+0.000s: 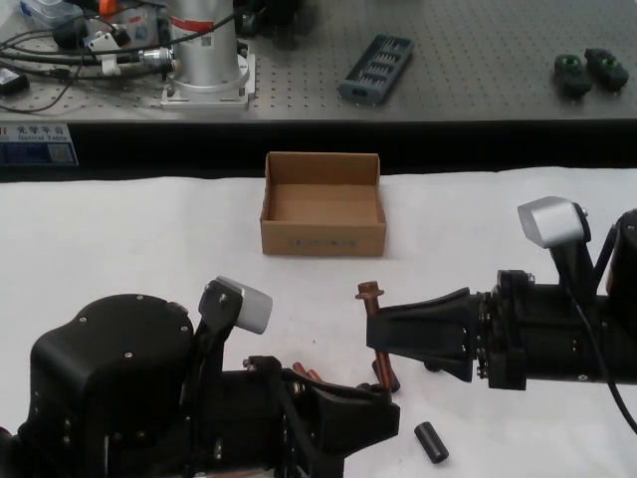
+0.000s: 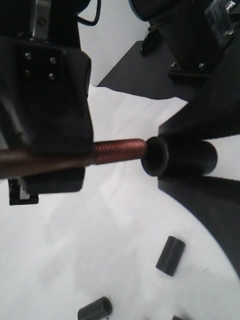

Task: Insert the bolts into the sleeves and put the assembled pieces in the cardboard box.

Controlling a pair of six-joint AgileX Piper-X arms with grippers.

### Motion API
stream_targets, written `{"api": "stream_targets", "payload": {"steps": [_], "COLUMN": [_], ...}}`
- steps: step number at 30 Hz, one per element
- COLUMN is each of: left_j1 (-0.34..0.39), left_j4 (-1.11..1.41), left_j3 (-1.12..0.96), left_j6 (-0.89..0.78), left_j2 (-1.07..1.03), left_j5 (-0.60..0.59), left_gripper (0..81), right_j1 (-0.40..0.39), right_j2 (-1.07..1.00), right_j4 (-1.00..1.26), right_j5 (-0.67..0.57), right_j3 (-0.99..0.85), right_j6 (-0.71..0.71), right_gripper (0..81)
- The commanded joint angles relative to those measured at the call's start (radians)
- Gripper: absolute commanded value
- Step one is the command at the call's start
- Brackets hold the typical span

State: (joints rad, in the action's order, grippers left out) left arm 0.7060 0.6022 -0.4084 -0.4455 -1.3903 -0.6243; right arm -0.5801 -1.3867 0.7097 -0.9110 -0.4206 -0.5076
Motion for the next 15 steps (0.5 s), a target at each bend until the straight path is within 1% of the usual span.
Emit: {"api": "stream_targets", "payload": {"steps": [1,15], "left_j1": [0.004,0.004], "left_j4": [0.028,0.096], "left_j3": [-0.009,-0.009], "left_j6": [-0.013,-0.051], "left_j2": [0.002,0.002], "left_j5": [-0.046,-0.038], "left_gripper": [5.0,5.0], "right_j1": [-0.003,-0.003], "right_j2": [0.001,0.001], "right_j4": [0.024,0.024], "right_j5": [0.003,-0.027], "right_j3": [-0.002,-0.002], "right_j6": [-0.007,-0.015], "right_gripper": [2.4,2.4]}}
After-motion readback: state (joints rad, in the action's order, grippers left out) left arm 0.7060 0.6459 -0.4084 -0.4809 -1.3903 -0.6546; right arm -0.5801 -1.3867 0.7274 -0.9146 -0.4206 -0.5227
